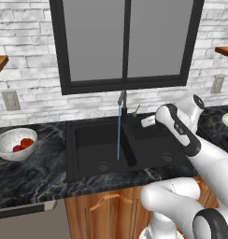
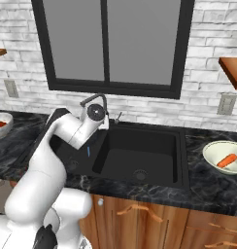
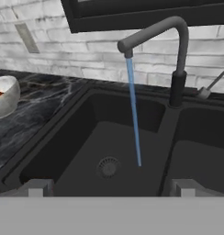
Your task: Pick the tomatos from the sink and place them in one bowl. Place the carrot in the other bowl. Then turn off the sink faucet.
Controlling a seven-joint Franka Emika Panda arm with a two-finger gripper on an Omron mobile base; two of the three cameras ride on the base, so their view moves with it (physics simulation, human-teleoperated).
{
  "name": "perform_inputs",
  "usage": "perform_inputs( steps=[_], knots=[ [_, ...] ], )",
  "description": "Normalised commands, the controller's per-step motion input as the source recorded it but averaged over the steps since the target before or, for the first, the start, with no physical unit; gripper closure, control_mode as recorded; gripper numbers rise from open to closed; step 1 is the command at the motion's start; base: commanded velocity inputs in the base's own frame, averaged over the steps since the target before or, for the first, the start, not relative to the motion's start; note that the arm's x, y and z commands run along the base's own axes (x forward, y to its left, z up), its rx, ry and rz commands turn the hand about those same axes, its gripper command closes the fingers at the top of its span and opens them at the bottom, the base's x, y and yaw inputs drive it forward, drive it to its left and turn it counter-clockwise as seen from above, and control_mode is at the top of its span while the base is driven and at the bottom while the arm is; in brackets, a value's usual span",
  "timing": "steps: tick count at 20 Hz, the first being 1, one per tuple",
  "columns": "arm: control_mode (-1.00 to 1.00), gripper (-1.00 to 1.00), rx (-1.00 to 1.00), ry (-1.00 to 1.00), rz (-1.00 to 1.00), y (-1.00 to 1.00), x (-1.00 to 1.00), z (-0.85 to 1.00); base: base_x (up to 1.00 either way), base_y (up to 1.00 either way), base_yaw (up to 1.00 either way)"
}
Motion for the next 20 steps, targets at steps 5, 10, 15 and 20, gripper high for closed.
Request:
perform_inputs(
  steps=[5,10,15,20],
  knots=[
    [-1.0,-1.0,0.09,0.06,-0.03,-0.29,0.49,-0.06,0.0,0.0,0.0],
    [-1.0,-1.0,0.08,0.1,-0.03,-0.38,0.39,0.0,0.0,0.0,0.0],
    [-1.0,-1.0,0.06,0.05,-0.01,-0.23,0.39,-0.02,0.0,0.0,0.0],
    [-1.0,-1.0,0.03,0.0,-0.02,0.0,0.32,-0.16,0.0,0.0,0.0]
  ],
)
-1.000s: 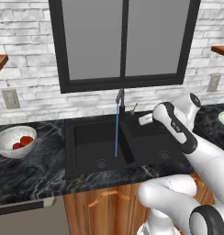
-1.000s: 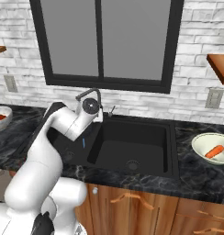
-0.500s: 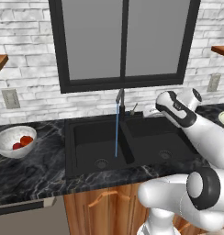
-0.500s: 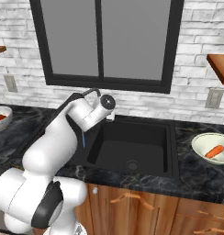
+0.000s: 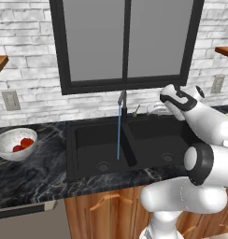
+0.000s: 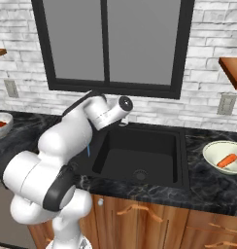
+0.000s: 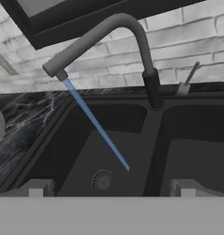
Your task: Pick the tomatos from the sink and place them in one bowl. Place the carrot in the other bowl. Then turn off the sink faucet.
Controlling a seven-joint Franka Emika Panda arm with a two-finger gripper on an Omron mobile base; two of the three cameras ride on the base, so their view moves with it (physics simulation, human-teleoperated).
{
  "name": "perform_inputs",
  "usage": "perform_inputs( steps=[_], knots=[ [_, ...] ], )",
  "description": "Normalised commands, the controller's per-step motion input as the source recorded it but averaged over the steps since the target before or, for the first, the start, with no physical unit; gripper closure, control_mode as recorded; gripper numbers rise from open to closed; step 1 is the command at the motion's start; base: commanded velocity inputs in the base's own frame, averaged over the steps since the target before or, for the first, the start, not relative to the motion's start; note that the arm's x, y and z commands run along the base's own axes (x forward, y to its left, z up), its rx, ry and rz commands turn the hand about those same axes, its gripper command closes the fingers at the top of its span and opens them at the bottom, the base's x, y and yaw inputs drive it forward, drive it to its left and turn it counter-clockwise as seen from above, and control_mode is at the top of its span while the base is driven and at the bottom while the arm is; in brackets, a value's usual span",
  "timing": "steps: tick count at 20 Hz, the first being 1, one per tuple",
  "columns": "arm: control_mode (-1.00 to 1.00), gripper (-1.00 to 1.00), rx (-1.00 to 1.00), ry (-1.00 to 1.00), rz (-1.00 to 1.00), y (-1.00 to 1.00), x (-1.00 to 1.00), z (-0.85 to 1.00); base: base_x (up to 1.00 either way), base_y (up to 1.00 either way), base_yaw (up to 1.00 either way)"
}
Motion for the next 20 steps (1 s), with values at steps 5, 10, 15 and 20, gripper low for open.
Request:
perform_inputs(
  steps=[5,10,15,20],
  knots=[
    [-1.0,-1.0,0.02,0.0,0.0,0.0,0.18,-0.28,0.0,0.0,0.0],
    [-1.0,1.0,0.03,-0.03,-0.01,0.0,0.02,-0.18,0.0,0.0,0.0],
    [-1.0,1.0,0.04,-0.01,-0.04,-0.03,0.0,-0.01,0.0,0.0,0.0],
    [-1.0,1.0,0.1,0.0,-0.06,-0.14,0.08,0.0,0.0,0.0,0.0]
  ],
)
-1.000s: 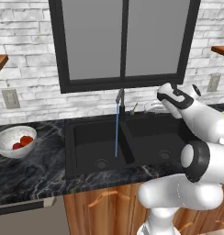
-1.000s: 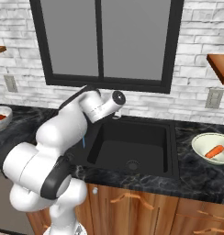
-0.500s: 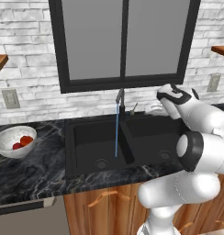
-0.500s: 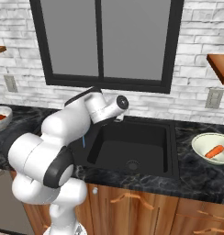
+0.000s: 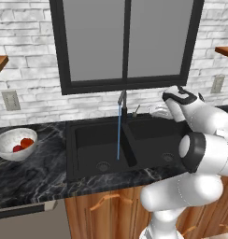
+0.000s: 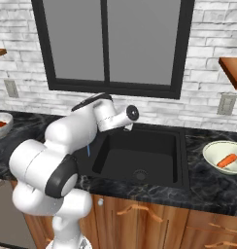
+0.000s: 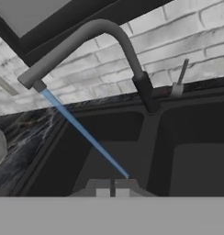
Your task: Pick the tomatos from the sink and place them in one bowl. Place the carrot in the other bowl. Then turn off the sink faucet.
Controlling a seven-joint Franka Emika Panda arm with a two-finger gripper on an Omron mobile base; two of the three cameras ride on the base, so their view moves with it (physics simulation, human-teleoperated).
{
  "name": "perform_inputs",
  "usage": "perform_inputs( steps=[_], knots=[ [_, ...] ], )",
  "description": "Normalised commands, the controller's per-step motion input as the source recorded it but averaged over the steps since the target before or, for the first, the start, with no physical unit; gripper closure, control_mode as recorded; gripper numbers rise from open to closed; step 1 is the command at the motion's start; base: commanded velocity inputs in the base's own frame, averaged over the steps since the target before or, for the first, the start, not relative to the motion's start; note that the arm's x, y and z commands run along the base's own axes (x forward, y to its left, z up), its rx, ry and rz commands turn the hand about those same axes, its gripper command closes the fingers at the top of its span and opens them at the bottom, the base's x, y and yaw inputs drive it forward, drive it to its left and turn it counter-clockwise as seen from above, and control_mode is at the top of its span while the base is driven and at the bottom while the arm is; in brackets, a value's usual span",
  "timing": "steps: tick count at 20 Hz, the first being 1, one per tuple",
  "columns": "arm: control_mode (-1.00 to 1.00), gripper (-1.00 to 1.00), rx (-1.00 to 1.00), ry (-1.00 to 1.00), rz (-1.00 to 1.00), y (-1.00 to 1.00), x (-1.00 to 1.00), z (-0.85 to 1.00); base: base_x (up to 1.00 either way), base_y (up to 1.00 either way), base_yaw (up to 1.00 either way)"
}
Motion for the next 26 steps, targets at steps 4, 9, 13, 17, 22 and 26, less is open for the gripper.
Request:
perform_inputs(
  steps=[4,9,13,17,22,26],
  knots=[
    [-1.0,1.0,0.09,0.0,-0.08,-0.09,0.13,0.0,0.0,0.0,0.0],
    [-1.0,1.0,0.01,-0.07,-0.09,0.0,0.11,-0.08,0.0,0.0,0.0],
    [-1.0,1.0,0.03,-0.12,-0.08,0.0,0.08,-0.05,0.0,0.0,0.0],
    [-1.0,1.0,0.1,-0.02,-0.03,0.0,0.16,-0.07,0.0,0.0,0.0],
    [-1.0,1.0,0.16,0.02,0.0,-0.01,0.26,-0.05,0.0,0.0,0.0],
    [-1.0,1.0,0.16,0.02,0.0,-0.06,0.23,-0.06,0.0,0.0,0.0]
  ],
)
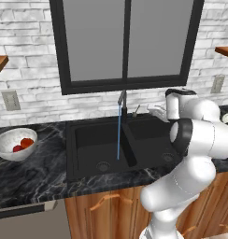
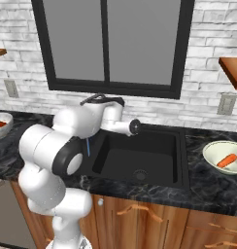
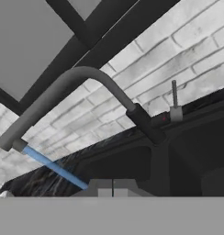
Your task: Pick the tomatos from the sink and place them in one bowl. Place the carrot in the other bowl. Then turn off the sink faucet.
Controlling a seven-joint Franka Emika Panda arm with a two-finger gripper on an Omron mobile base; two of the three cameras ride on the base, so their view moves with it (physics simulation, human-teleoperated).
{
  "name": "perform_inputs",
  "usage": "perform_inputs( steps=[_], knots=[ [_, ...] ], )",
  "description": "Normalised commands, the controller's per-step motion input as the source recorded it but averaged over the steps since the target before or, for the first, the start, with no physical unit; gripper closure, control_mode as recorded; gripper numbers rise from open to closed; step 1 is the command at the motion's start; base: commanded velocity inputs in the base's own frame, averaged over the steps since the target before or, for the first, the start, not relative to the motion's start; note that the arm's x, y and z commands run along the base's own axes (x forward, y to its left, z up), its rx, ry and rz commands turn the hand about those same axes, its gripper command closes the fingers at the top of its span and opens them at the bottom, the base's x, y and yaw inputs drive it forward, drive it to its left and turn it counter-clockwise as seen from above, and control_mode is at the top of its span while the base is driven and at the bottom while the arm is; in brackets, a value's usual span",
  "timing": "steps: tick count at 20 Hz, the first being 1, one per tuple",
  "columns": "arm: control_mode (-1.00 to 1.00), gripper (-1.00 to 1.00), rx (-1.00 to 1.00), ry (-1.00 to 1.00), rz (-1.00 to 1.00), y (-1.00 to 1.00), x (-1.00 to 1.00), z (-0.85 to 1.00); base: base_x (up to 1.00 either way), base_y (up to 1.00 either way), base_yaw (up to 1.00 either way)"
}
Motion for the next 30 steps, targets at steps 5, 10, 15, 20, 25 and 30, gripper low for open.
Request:
perform_inputs(
  steps=[5,10,15,20,25,30],
  knots=[
    [-1.0,1.0,0.1,0.0,0.0,-0.08,0.12,-0.08,0.0,0.0,0.0],
    [-1.0,1.0,0.06,0.0,0.0,-0.03,0.13,-0.13,0.0,0.0,0.0],
    [-1.0,1.0,0.07,0.0,0.0,-0.08,0.26,-0.01,0.0,0.0,0.0],
    [-1.0,1.0,0.04,0.0,0.0,-0.01,0.25,-0.14,0.0,0.0,0.0],
    [-1.0,1.0,0.02,0.0,0.0,0.0,0.29,-0.21,0.0,0.0,0.0],
    [-1.0,1.0,0.03,0.0,0.0,0.0,0.33,-0.18,0.0,0.0,0.0]
  ],
)
